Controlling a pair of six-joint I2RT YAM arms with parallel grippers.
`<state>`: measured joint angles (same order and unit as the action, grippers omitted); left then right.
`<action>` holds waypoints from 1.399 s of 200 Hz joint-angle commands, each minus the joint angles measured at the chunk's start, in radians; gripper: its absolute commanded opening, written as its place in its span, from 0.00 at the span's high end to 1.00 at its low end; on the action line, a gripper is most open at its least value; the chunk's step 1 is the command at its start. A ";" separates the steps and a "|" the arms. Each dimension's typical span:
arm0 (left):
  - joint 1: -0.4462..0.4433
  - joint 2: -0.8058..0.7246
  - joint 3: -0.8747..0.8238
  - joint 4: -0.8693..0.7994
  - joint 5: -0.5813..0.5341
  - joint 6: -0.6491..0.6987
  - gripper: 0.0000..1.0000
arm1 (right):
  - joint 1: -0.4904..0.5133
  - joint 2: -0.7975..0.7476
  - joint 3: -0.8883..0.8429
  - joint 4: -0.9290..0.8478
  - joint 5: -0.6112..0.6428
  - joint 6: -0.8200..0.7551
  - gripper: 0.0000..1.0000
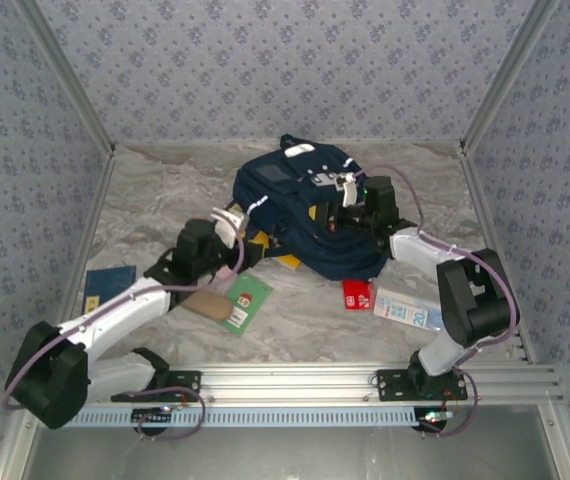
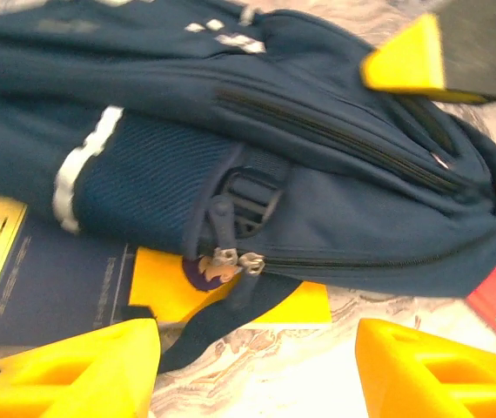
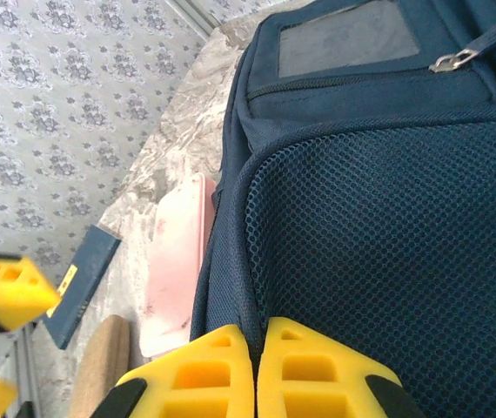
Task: Pack the student bag
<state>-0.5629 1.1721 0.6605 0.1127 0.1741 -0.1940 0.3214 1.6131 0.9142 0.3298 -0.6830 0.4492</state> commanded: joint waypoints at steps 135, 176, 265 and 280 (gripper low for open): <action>0.065 0.425 0.377 -0.395 0.273 -0.076 0.32 | -0.043 0.109 0.260 -0.186 -0.241 0.199 1.00; 0.067 0.491 0.404 -0.386 0.246 0.010 0.32 | -0.045 0.112 0.267 -0.176 -0.258 0.208 1.00; 0.045 0.602 0.471 -0.329 0.232 0.087 0.49 | -0.045 0.126 0.252 -0.123 -0.274 0.240 1.00; 0.039 0.614 0.476 -0.328 0.228 0.114 0.55 | -0.044 0.129 0.249 -0.118 -0.273 0.241 1.00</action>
<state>-0.5095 1.7630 1.1004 -0.2321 0.4099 -0.1394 0.2810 1.7378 1.1332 0.1360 -0.8909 0.6556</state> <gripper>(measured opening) 0.483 0.072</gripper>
